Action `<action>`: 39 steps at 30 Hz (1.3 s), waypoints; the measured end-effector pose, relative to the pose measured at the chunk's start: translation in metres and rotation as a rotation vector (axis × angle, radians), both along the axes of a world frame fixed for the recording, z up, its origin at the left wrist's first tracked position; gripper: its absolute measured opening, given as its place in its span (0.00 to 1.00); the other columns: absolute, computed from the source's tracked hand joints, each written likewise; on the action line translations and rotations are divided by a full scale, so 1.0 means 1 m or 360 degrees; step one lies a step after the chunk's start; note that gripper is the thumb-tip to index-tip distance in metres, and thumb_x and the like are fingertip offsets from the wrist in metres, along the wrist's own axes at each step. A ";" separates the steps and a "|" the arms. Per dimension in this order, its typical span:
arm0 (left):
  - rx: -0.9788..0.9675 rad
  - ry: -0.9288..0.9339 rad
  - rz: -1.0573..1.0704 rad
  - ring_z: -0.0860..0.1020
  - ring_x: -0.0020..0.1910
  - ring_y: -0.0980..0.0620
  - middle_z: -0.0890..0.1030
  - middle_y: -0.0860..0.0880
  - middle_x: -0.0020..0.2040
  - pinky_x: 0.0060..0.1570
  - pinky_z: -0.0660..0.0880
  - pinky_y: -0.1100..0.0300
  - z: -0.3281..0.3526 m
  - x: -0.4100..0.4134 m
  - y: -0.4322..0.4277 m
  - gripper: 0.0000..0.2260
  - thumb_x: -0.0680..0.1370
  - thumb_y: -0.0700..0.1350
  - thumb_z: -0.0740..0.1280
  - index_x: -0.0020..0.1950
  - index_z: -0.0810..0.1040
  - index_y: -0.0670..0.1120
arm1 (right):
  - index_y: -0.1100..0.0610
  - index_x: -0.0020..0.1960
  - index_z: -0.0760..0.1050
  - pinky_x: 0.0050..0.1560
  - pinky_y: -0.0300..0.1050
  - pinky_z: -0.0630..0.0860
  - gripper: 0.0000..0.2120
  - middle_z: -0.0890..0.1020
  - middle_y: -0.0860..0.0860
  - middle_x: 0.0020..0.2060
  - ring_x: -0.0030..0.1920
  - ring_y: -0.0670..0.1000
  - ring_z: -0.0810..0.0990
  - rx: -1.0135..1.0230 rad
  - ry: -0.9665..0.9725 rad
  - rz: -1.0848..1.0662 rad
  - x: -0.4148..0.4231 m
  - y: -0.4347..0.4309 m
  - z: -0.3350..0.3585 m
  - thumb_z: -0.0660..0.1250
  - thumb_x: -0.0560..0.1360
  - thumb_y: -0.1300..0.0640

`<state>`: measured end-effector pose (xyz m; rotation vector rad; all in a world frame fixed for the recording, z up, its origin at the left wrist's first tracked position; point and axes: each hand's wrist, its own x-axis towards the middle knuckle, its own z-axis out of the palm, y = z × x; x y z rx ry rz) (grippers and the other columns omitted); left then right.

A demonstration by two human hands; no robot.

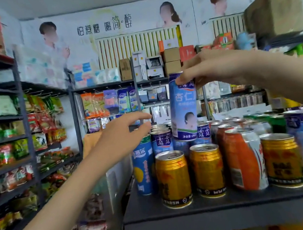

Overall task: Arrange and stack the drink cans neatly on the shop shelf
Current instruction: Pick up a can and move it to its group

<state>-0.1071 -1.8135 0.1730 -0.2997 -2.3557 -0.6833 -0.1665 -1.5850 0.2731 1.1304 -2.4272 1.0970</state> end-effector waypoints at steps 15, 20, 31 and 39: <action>-0.0486 -0.0401 -0.0068 0.67 0.68 0.60 0.69 0.60 0.70 0.58 0.60 0.69 -0.003 -0.052 -0.012 0.20 0.77 0.59 0.63 0.68 0.69 0.61 | 0.58 0.50 0.81 0.61 0.49 0.74 0.15 0.82 0.53 0.52 0.55 0.54 0.78 0.0244 -0.0115 -0.0166 -0.044 -0.019 -0.011 0.71 0.70 0.48; -0.0528 -0.0373 -0.0078 0.68 0.67 0.61 0.71 0.61 0.68 0.59 0.60 0.68 -0.002 -0.054 -0.015 0.18 0.77 0.58 0.63 0.67 0.71 0.61 | 0.58 0.50 0.81 0.61 0.49 0.75 0.16 0.82 0.52 0.51 0.55 0.53 0.78 0.0361 -0.0151 -0.0205 -0.052 -0.027 -0.018 0.72 0.69 0.48; -0.0464 -0.0270 -0.0100 0.76 0.40 0.69 0.78 0.62 0.54 0.40 0.67 0.76 -0.009 -0.054 -0.013 0.16 0.77 0.55 0.65 0.65 0.73 0.59 | 0.55 0.59 0.78 0.70 0.54 0.63 0.25 0.76 0.45 0.56 0.61 0.48 0.71 0.0937 -0.0199 -0.0333 -0.055 -0.034 -0.045 0.75 0.66 0.44; -0.0315 0.0249 -0.0036 0.69 0.56 0.65 0.76 0.60 0.57 0.51 0.59 0.79 -0.019 -0.036 -0.001 0.11 0.77 0.50 0.65 0.59 0.79 0.52 | 0.54 0.59 0.76 0.57 0.45 0.70 0.27 0.76 0.41 0.45 0.49 0.44 0.75 0.0990 -0.0025 -0.0386 -0.056 -0.035 -0.053 0.75 0.65 0.42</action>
